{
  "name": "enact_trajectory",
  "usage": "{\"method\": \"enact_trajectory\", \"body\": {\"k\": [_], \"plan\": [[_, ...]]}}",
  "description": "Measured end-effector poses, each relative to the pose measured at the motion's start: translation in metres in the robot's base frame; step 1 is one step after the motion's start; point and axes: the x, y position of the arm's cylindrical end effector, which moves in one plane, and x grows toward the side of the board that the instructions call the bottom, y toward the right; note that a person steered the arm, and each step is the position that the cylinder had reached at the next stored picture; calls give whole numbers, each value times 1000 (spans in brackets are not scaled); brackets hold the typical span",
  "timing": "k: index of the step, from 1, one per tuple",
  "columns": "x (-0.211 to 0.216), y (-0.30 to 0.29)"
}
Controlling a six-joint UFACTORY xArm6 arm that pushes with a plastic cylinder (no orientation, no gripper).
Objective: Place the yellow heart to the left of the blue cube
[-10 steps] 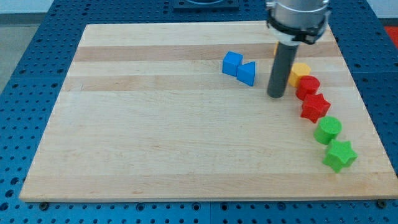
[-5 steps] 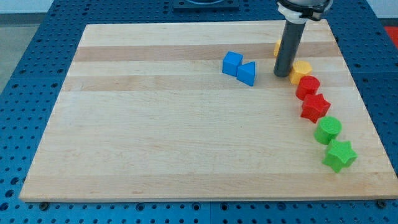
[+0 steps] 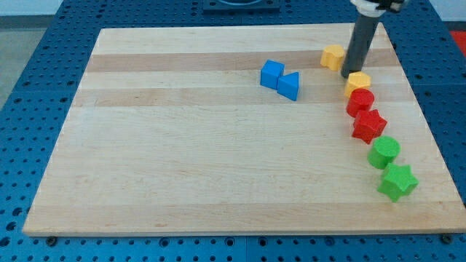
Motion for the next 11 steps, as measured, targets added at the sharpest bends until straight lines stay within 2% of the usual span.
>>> {"method": "enact_trajectory", "body": {"k": [2, 5, 7, 11], "plan": [[-38, -3], [-78, -64], [-83, -88], [-79, -57]]}}
